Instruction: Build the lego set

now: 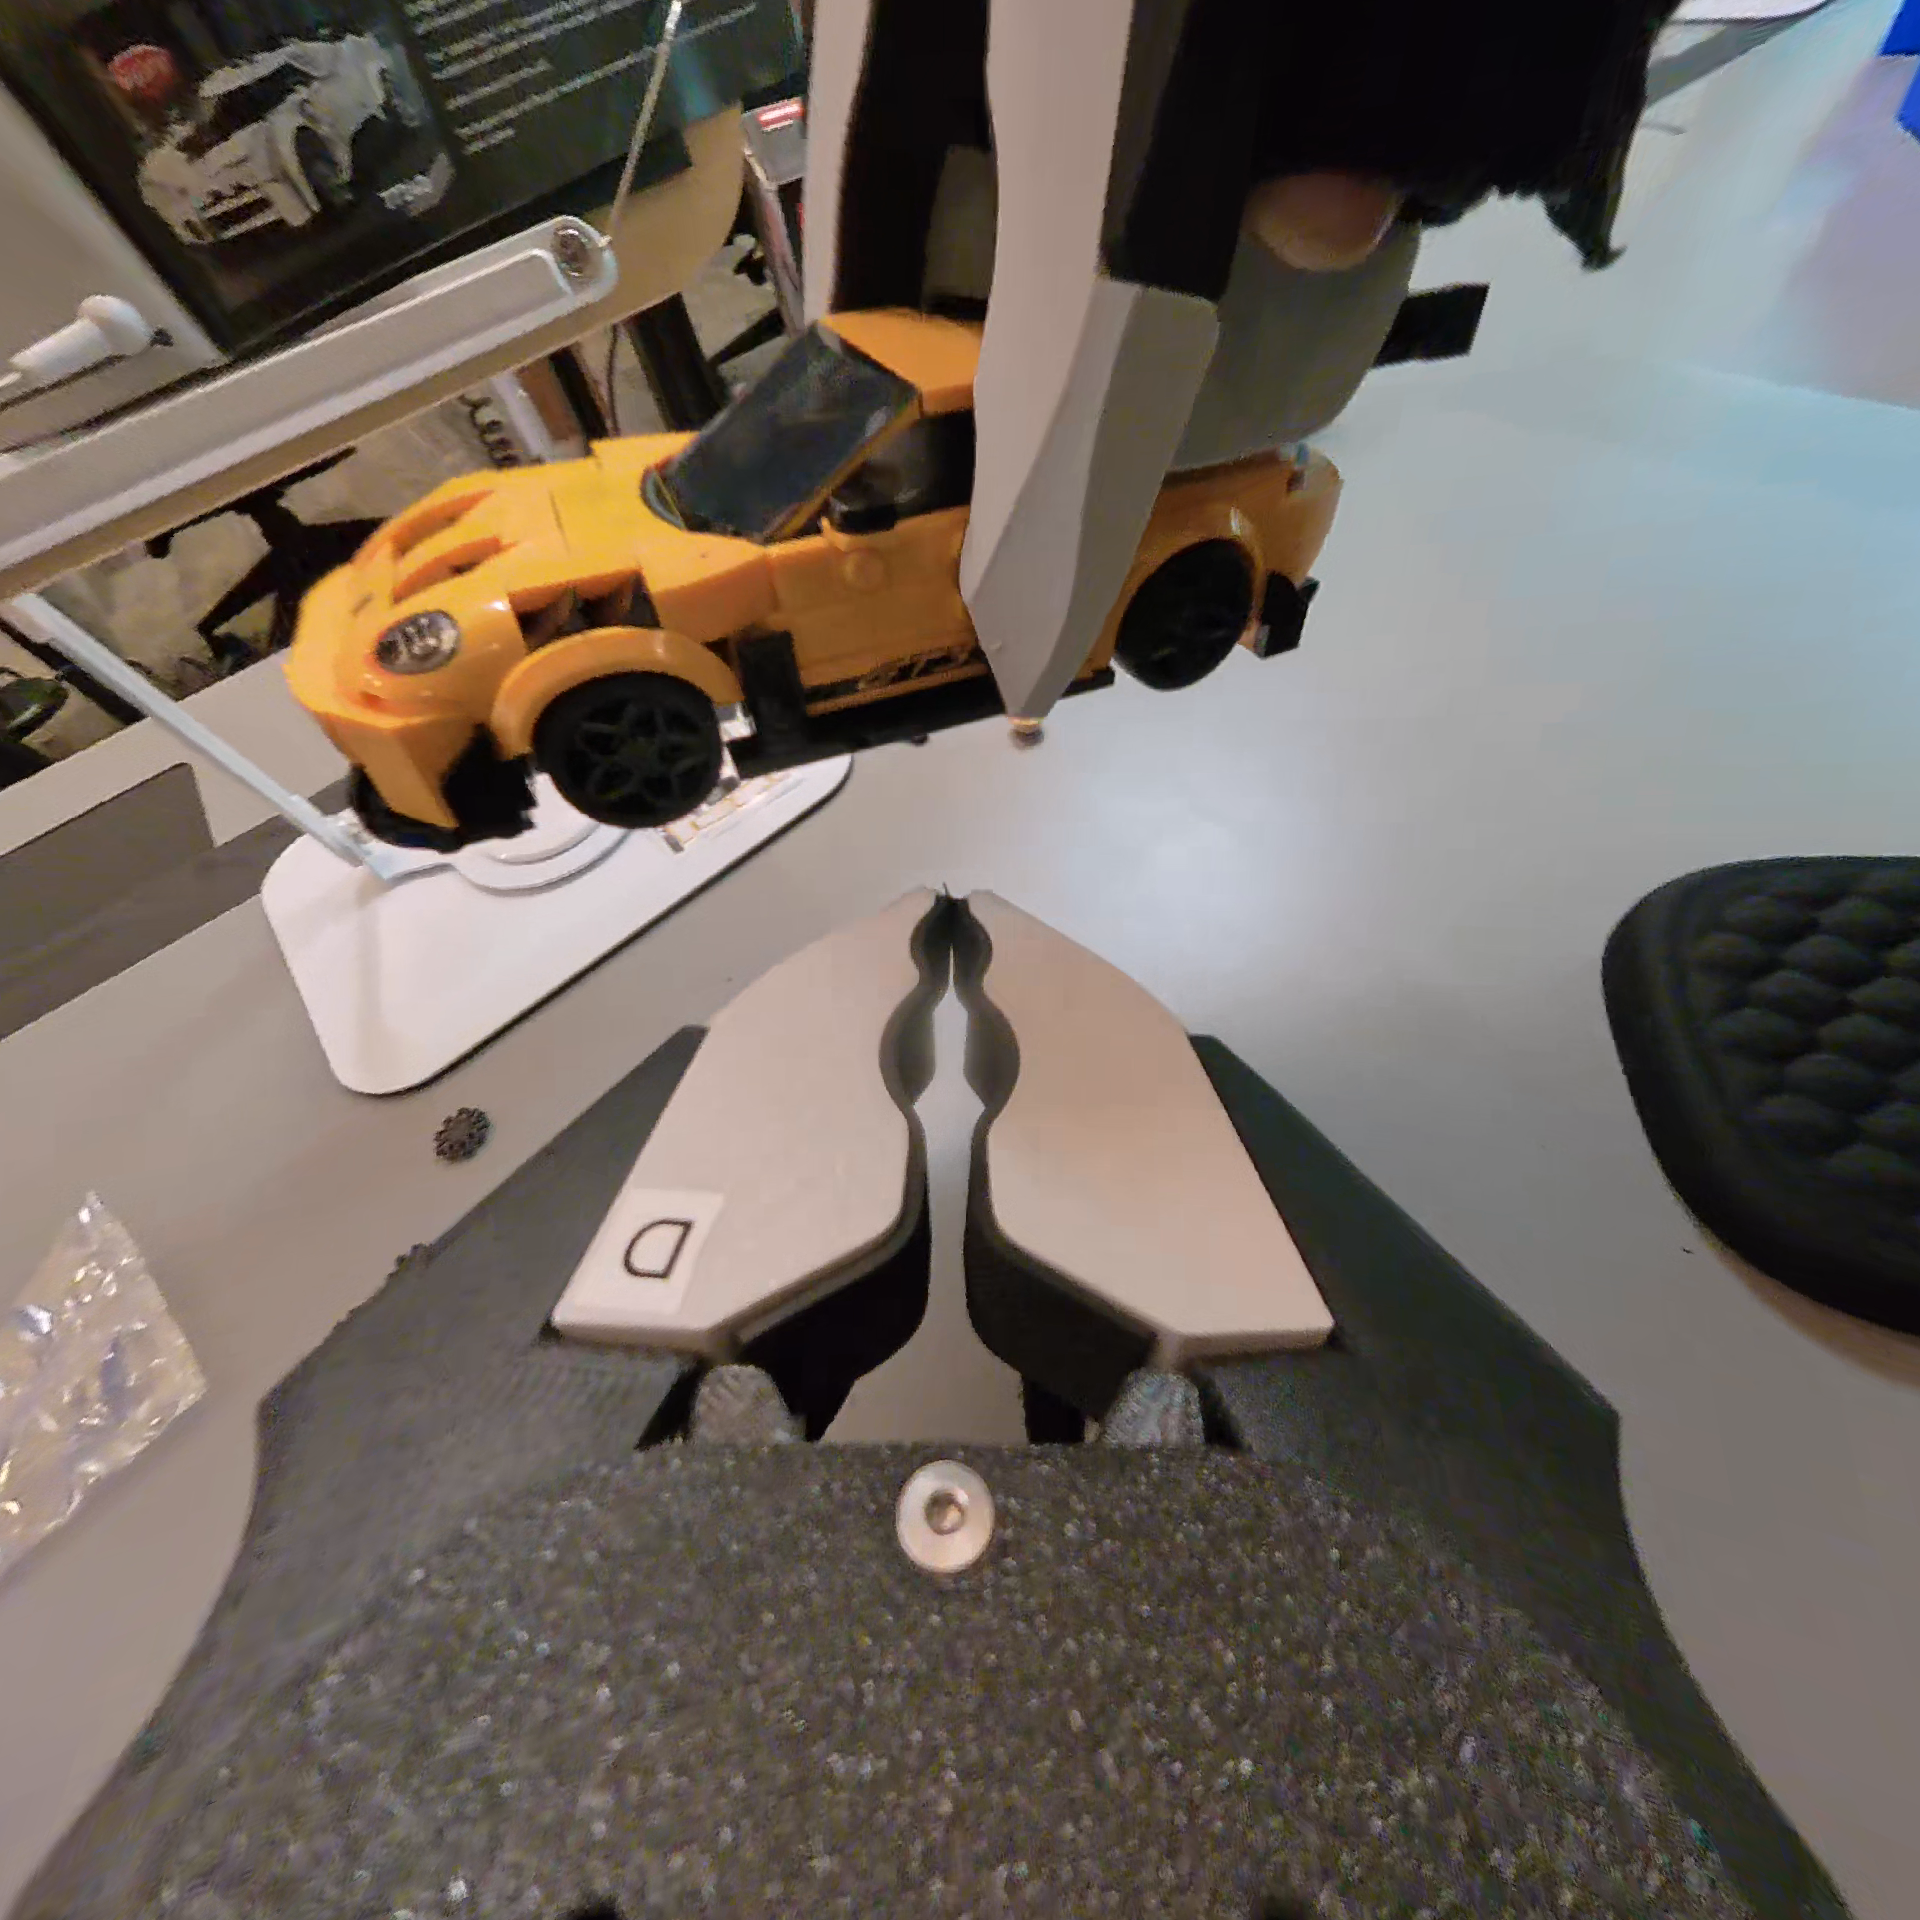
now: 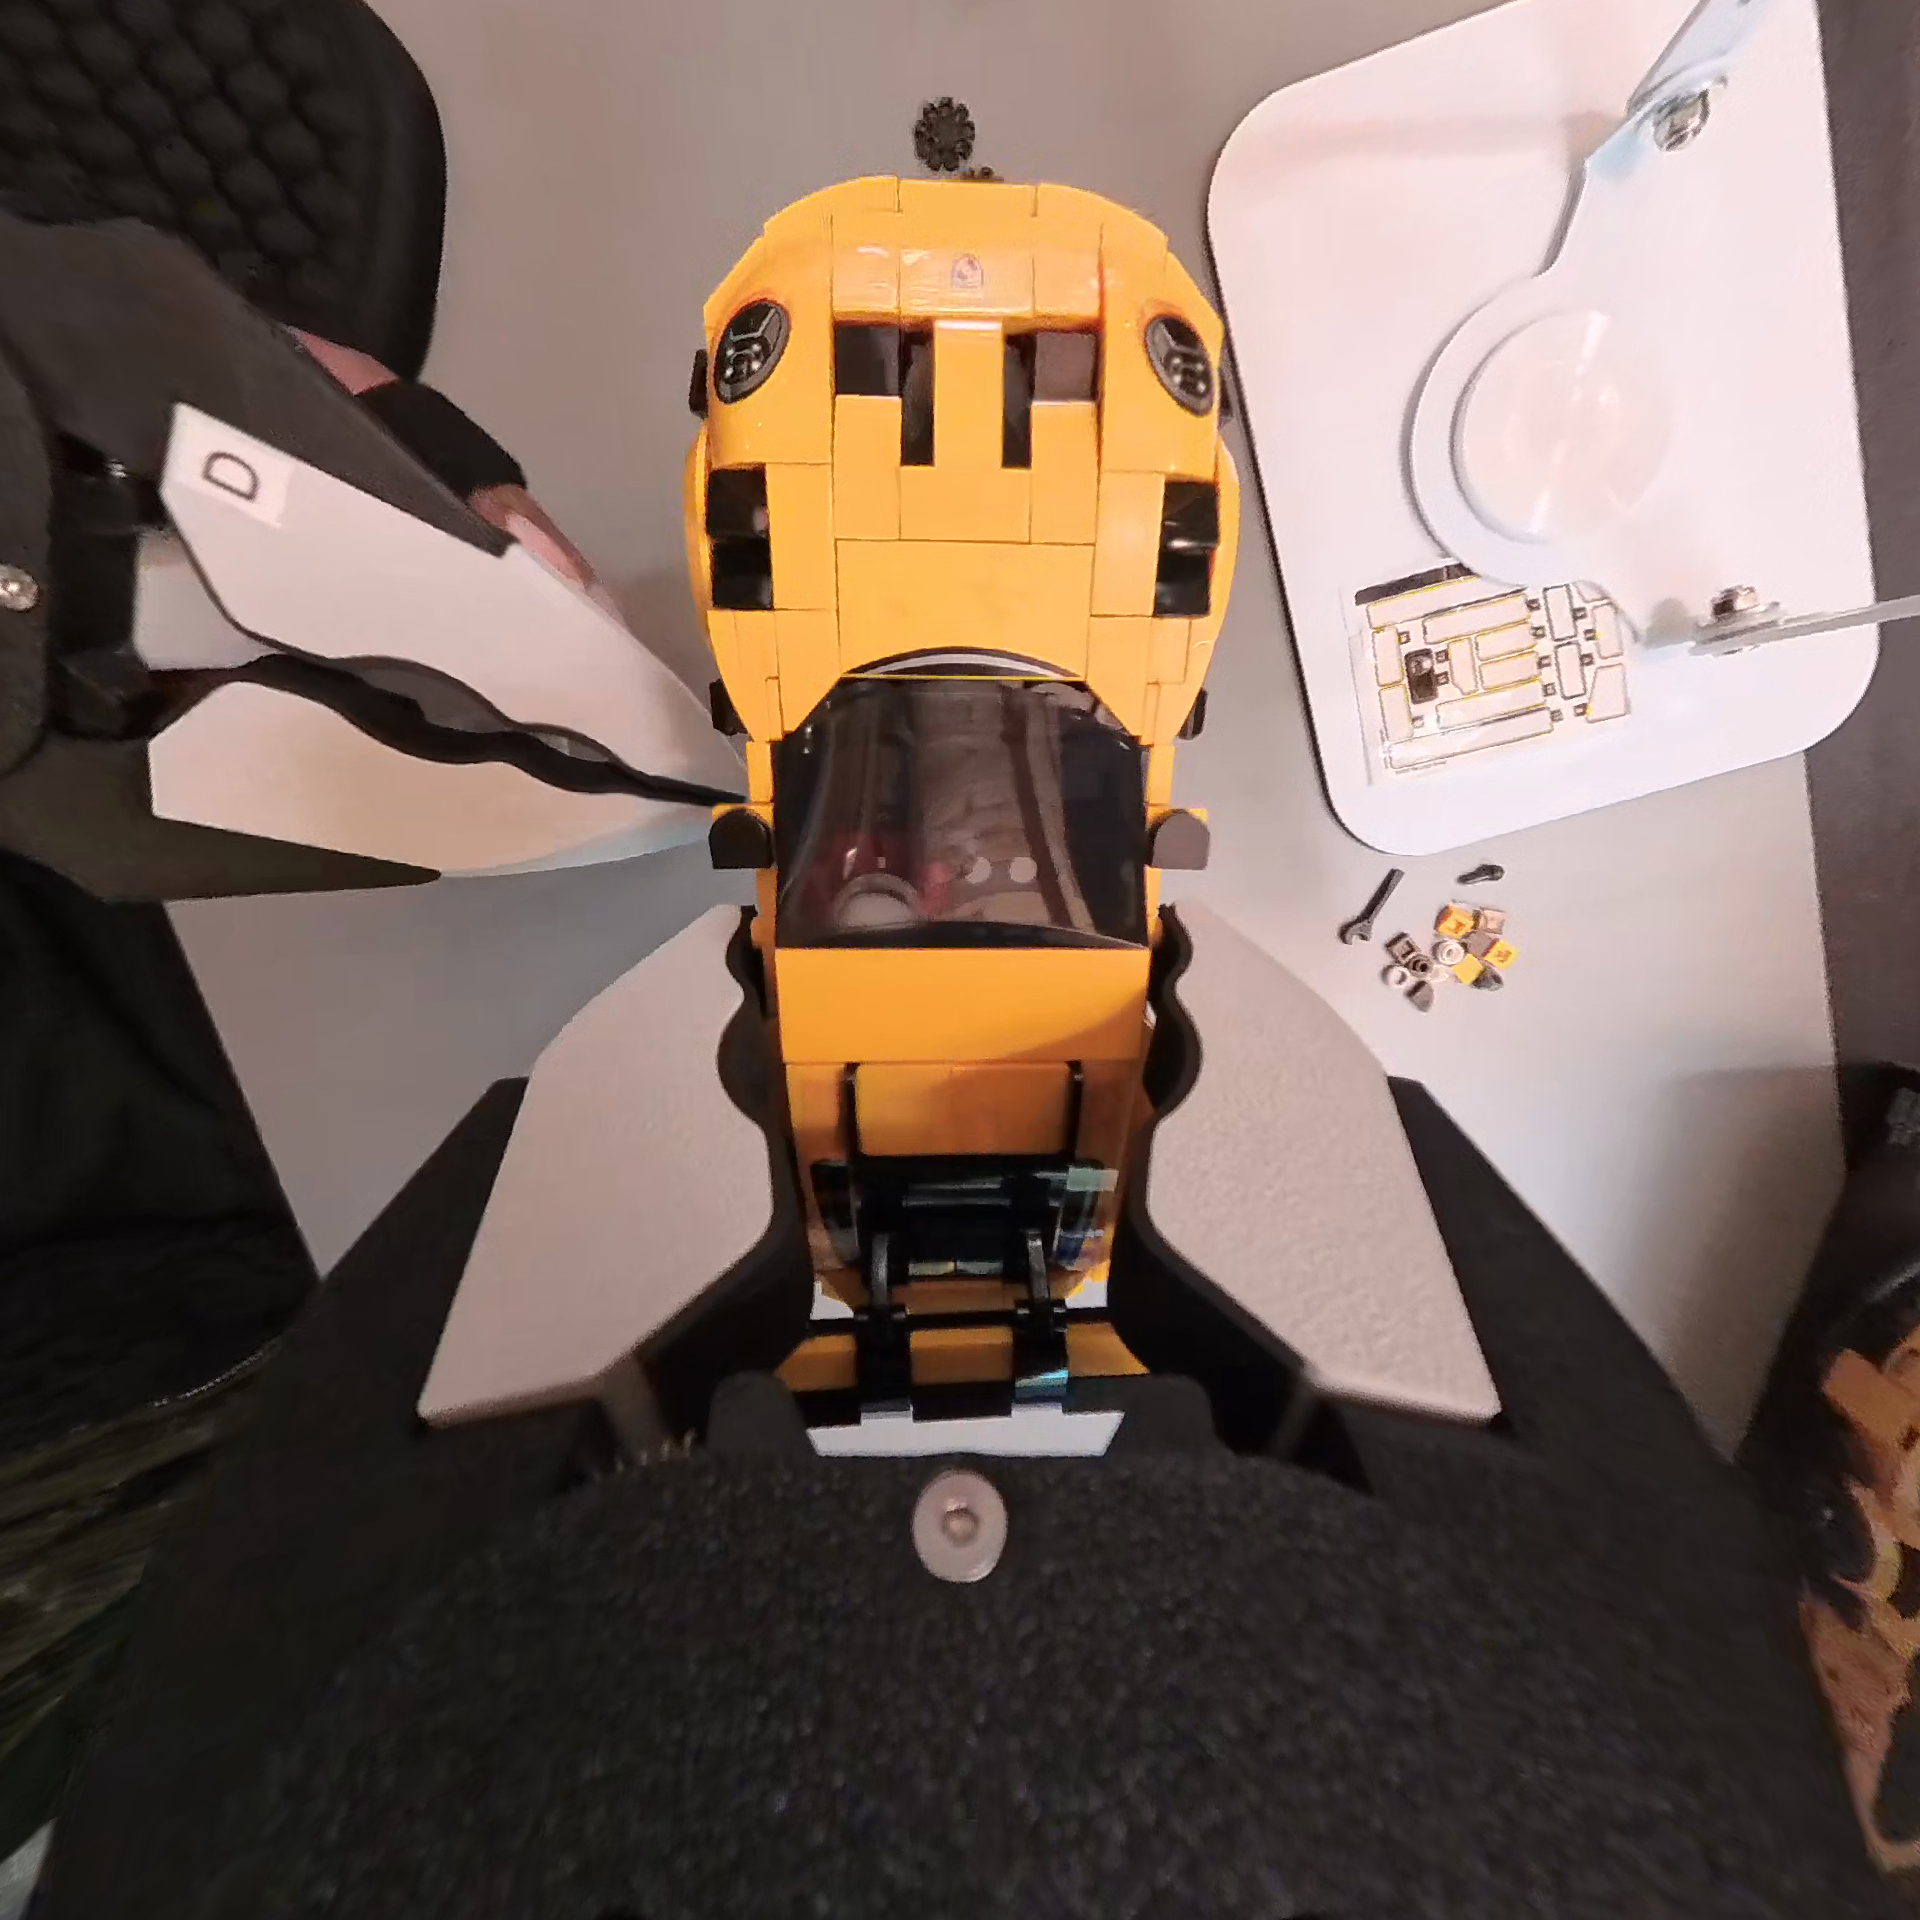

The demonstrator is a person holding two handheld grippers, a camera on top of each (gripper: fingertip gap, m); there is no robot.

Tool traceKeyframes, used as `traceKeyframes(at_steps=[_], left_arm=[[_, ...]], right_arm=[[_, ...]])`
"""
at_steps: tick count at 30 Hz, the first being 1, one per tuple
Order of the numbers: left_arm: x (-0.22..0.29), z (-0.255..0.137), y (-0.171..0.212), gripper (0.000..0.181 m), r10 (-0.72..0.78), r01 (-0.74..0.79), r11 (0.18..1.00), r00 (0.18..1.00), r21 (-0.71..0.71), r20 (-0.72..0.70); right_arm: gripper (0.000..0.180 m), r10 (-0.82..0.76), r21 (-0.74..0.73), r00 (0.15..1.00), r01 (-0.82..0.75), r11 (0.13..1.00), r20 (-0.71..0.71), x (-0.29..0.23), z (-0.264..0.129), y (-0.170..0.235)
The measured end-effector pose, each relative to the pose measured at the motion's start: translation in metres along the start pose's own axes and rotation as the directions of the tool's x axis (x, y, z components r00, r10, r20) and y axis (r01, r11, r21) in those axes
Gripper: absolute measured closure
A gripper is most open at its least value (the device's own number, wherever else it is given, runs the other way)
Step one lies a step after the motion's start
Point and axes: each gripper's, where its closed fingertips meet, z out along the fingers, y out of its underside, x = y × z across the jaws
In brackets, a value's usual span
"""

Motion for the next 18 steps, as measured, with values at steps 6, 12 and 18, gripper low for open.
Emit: traceKeyframes(at_steps=[6, 12, 18], left_arm=[[-0.015, -0.001, 0.001, 0.181, 0.01, -0.008, 1.0, 0.996, -0.023, 0.09], [-0.023, -0.003, 0.004, 0.181, 0.036, -0.031, 0.999, 0.989, -0.038, 0.143], [-0.024, -0.003, 0.012, 0.181, 0.023, -0.016, 0.999, 0.989, -0.051, 0.146]], right_arm=[[0.11, 0.077, -0.011, 0.997, -0.077, 0.997, 0.015, 0.007, 0.01, -0.005], [0.11, 0.171, -0.028, 0.985, -0.17, 0.985, 0.034, 0.014, 0.028, -0.003], [0.11, 0.251, -0.026, 0.967, -0.25, 0.968, 0.034, 0.02, 0.055, 0.003]])
